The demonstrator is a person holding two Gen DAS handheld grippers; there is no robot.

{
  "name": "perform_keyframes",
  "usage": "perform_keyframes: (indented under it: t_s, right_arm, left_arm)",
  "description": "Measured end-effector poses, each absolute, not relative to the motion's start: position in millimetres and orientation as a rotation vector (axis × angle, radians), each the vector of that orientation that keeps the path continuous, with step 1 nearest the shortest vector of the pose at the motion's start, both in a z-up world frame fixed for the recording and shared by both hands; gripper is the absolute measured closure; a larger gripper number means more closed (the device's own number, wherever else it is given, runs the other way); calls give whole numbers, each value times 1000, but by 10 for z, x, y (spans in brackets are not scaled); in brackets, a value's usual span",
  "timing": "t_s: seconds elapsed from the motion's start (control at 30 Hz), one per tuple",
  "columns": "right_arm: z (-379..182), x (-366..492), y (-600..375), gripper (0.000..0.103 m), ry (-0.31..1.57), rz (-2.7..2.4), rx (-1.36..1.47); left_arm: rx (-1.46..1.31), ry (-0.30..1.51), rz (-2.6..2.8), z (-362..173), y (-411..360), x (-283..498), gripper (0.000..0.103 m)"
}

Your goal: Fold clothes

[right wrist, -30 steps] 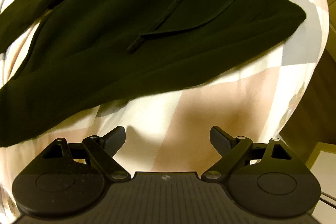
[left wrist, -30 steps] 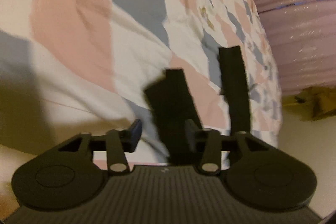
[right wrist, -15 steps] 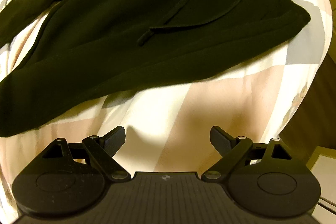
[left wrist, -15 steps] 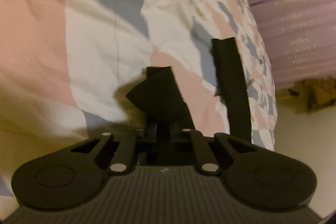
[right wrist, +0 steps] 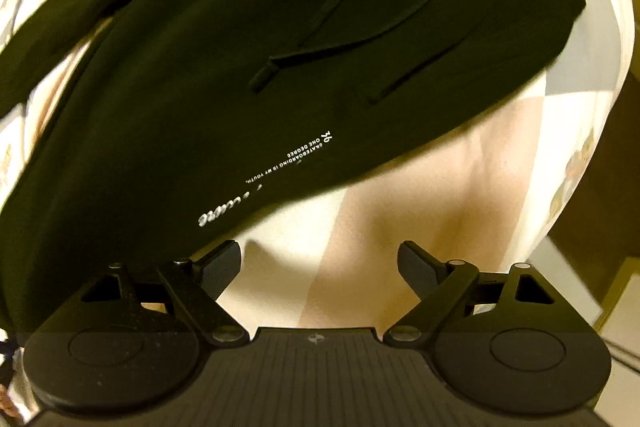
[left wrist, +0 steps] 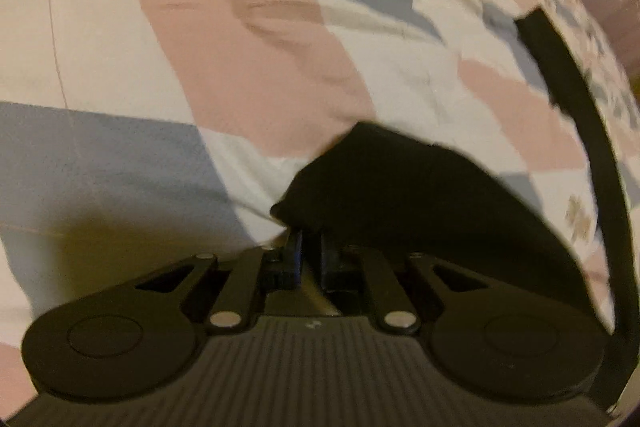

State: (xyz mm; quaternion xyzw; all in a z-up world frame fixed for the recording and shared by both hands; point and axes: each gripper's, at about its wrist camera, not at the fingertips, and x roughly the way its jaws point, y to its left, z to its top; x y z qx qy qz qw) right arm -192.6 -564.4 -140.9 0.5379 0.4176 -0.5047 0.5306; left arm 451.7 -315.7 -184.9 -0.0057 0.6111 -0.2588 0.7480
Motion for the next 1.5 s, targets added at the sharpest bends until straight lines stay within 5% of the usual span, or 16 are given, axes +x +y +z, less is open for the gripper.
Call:
perform_keyframes:
  t_s: [0.1, 0.17, 0.3, 0.4, 0.47, 0.53, 0.6, 0.63, 0.77, 0.87, 0.93, 1.1, 1.33, 1.4, 1.47, 1.5]
  right_arm:
    - [-1305, -2203, -5669, 16, 892, -1260, 1308]
    - [-1252, -2514, -5719, 16, 771, -1371, 1348]
    - [-1194, -3097, -5832, 16, 513, -1579, 1410]
    - [-1306, -3302, -5970, 22, 452, -1654, 1438]
    - [-1360, -3309, -6053, 53, 569, -1683, 1421]
    - [-1398, -3291, -6129, 49, 720, -1708, 1388]
    - [-1317, -3288, -6138, 26, 791, -1741, 1314]
    - [-1272, -3284, -6118, 22, 806, -1760, 1279]
    - [-1162, -3356, -6128, 22, 747, -1786, 1264]
    - [-1069, -3454, -6279, 21, 661, -1753, 1269]
    - [-1116, -3301, -6442, 21, 639, -1715, 1281]
    - [-1197, -2875, -6715, 21, 574, -1588, 1350]
    - [-1108, -2884, -6931, 20, 579, -1603, 1328]
    - [-1109, -2959, -6934, 20, 586, -1630, 1337]
    - [-1110, -3021, -6920, 20, 593, -1655, 1344]
    - [-1120, -3034, -6920, 20, 600, -1666, 1343]
  left_arm:
    - [-94, 1365, -555, -1745, -3018, 4526, 84]
    - [-164, 1388, -545, -1691, -2912, 4514, 64]
    - [-303, 1404, -507, -1723, -2820, 4456, 51]
    - [-227, 1400, -513, -1781, -3008, 4413, 57]
    - [-50, 1372, -545, -1723, -3144, 4377, 86]
    - [44, 1363, -571, -1645, -3085, 4405, 82]
    - [63, 1370, -549, -1543, -2944, 4476, 65]
    - [75, 1356, -501, -1466, -2875, 4515, 70]
    - [42, 1300, -405, -1107, -2782, 4740, 61]
    - [-58, 1255, -518, -952, -3201, 4810, 44]
    - [-154, 1250, -615, -974, -3561, 4819, 43]
    - [-329, 1248, -781, -1204, -4911, 4979, 43]
    - [-105, 1193, -796, -1634, -6248, 5123, 45]
    - [-123, 1201, -778, -1765, -6381, 5183, 57]
    - [-139, 1189, -796, -1840, -6453, 5234, 86]
    - [-125, 1175, -808, -1858, -6483, 5251, 89]
